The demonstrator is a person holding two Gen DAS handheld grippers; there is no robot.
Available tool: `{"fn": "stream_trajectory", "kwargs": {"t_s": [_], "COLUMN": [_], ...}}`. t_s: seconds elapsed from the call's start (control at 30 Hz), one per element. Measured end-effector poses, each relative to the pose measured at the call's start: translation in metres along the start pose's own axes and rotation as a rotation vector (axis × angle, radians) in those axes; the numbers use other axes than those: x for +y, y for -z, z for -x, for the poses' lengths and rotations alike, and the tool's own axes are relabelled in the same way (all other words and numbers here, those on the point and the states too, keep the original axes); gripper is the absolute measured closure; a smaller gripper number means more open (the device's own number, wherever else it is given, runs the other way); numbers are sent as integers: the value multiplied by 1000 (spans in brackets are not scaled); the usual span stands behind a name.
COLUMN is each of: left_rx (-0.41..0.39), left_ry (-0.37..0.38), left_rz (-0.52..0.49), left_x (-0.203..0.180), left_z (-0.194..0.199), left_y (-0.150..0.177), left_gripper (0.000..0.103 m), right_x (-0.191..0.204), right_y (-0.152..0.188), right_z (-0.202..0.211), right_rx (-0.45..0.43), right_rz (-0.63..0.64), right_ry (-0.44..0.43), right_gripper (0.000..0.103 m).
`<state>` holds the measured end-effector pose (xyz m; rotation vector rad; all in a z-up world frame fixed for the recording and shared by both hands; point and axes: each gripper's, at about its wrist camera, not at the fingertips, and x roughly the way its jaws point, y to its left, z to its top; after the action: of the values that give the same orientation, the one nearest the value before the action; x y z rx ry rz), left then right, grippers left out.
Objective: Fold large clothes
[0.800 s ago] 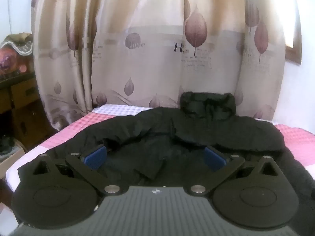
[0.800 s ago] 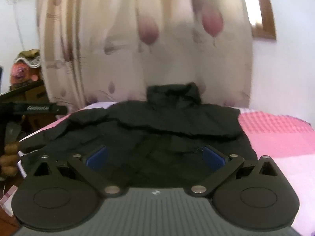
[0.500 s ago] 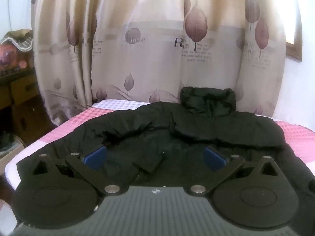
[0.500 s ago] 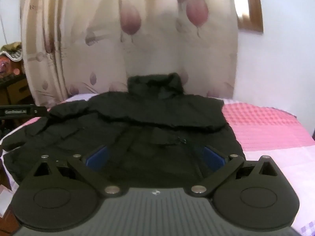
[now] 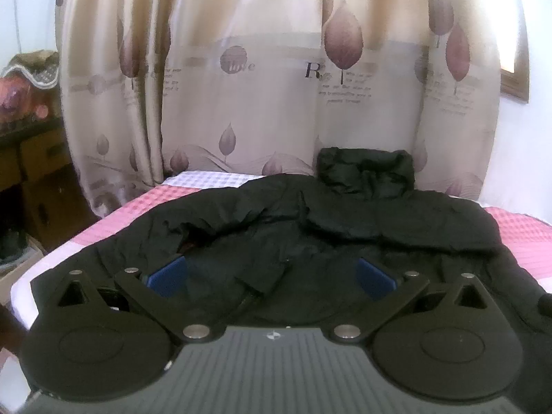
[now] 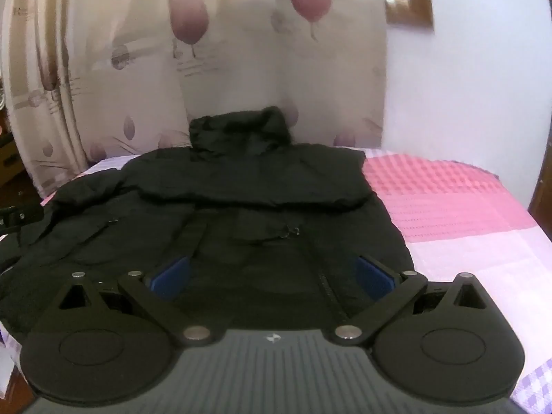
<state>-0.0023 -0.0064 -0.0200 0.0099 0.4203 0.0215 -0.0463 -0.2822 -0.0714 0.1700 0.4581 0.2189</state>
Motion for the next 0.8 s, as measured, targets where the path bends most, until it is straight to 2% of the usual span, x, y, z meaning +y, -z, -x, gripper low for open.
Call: {"fn": "stream_trajectory", "kwargs": {"t_s": [0.03,0.13,0.2,0.27,0.37,0.53,0.8], "left_rx": [1,4,6,9,11,25,36], "left_ry": [0,-3,-5,-5,-5,-3,-5], "left_rz": [4,5,5,7,5,8,13], "left_x": [0,0,0,-1,0,1,1], "left_z": [0,-2,-3,-4,-5,-8,-12], "left_y": [0,0,0,0,2,5,6], "left_gripper": [0,0,0,0,0,0,0], "right_x": [-7,2,-26,-28,-1,28,32], "right_y": [-4,-12,0,-14,-27,-13,-12], "right_z": [-4,-10,-4,-13,-15,-14,-14], "right_rx": [18,49,57,88,110,99,116], "right_rz": [-1,18,25,27,15,-14,-37], "right_ry": [10,46,49,81,147,238,280], "right_gripper": [0,0,0,0,0,0,0]}}
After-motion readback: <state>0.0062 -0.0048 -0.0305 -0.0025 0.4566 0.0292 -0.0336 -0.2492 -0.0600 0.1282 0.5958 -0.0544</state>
